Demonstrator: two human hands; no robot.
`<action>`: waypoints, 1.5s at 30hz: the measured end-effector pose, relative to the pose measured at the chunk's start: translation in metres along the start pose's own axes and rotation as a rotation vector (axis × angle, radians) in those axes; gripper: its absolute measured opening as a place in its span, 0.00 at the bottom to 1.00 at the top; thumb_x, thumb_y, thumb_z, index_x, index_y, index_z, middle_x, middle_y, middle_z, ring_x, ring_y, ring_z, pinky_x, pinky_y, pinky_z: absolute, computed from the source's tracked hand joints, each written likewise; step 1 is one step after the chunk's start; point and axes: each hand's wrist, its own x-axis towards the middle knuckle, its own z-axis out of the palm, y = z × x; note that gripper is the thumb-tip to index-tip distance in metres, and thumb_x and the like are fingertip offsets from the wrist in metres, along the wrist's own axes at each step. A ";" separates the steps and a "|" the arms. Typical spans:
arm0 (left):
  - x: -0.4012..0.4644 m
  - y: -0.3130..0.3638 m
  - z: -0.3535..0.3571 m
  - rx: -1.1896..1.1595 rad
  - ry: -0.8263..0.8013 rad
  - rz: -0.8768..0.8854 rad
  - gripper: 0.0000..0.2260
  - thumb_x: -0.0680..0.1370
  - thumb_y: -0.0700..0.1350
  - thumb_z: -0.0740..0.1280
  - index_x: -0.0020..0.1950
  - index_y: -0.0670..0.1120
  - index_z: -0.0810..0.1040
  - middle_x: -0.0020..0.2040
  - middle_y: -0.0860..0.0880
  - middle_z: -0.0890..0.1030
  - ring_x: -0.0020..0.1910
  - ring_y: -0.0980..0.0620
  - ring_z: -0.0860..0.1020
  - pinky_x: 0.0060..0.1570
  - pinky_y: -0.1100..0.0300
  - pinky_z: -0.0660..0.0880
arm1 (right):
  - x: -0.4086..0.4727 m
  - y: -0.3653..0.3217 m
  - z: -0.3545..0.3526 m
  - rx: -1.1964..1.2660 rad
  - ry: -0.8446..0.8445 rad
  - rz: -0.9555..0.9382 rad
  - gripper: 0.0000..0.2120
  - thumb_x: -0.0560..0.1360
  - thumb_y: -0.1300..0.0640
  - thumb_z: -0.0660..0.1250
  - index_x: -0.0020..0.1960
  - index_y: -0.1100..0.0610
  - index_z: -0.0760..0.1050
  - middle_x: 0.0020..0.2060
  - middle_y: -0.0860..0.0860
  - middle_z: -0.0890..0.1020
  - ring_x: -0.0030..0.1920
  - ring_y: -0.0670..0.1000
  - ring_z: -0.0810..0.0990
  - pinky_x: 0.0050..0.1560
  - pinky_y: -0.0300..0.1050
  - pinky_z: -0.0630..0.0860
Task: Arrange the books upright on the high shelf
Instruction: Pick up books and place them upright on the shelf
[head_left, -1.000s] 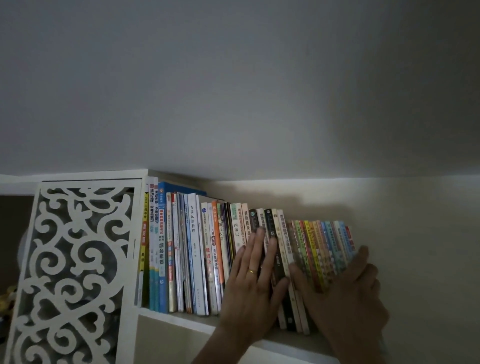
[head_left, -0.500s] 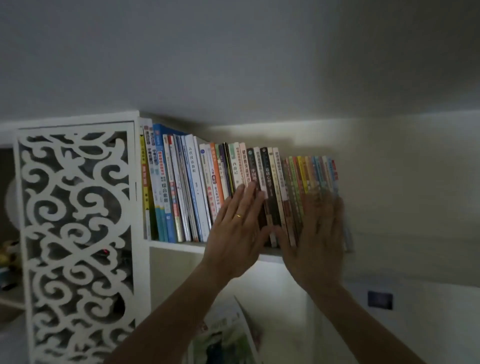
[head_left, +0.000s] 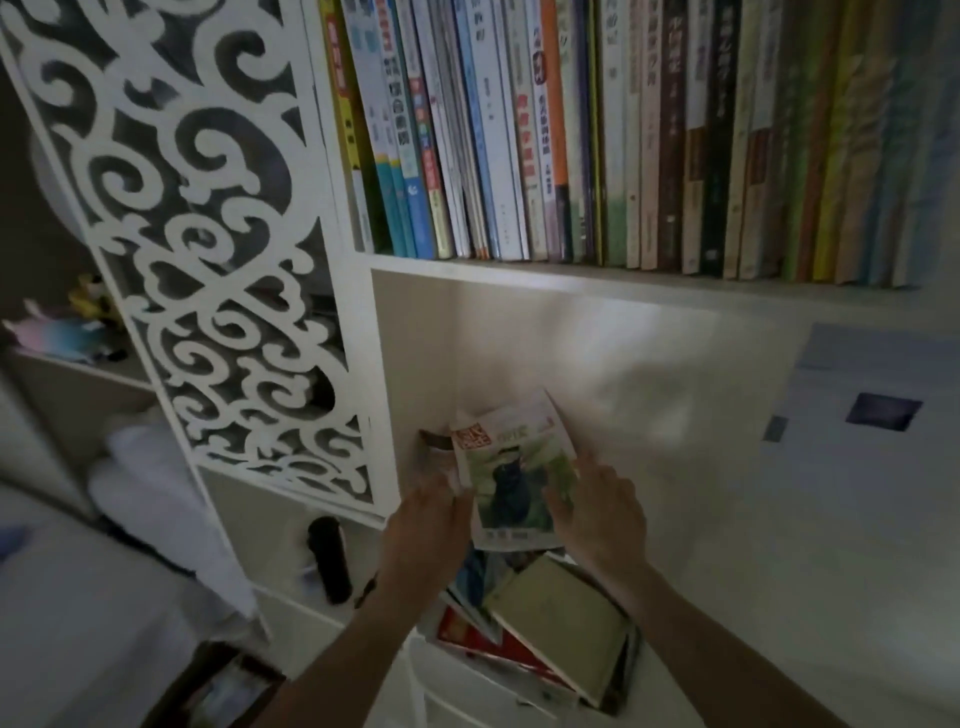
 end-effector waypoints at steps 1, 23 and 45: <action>-0.001 0.000 0.007 -0.040 -0.074 -0.062 0.16 0.86 0.54 0.56 0.66 0.46 0.73 0.63 0.44 0.79 0.55 0.45 0.81 0.54 0.51 0.80 | 0.007 0.007 0.009 -0.040 -0.071 0.084 0.33 0.80 0.35 0.58 0.76 0.55 0.62 0.62 0.56 0.75 0.59 0.60 0.77 0.54 0.51 0.78; 0.050 0.010 0.027 -0.052 -0.169 -0.090 0.23 0.82 0.48 0.60 0.78 0.52 0.62 0.64 0.43 0.73 0.64 0.41 0.70 0.64 0.49 0.69 | 0.001 0.032 -0.012 0.567 -0.226 0.548 0.18 0.78 0.55 0.70 0.61 0.62 0.66 0.44 0.52 0.75 0.43 0.51 0.76 0.36 0.44 0.71; 0.031 0.006 0.040 -0.902 -0.341 -0.619 0.37 0.54 0.58 0.79 0.59 0.42 0.78 0.54 0.42 0.84 0.49 0.44 0.85 0.51 0.46 0.84 | -0.008 0.035 0.002 0.813 -0.307 0.582 0.05 0.70 0.60 0.79 0.44 0.58 0.84 0.45 0.57 0.86 0.45 0.59 0.86 0.51 0.56 0.84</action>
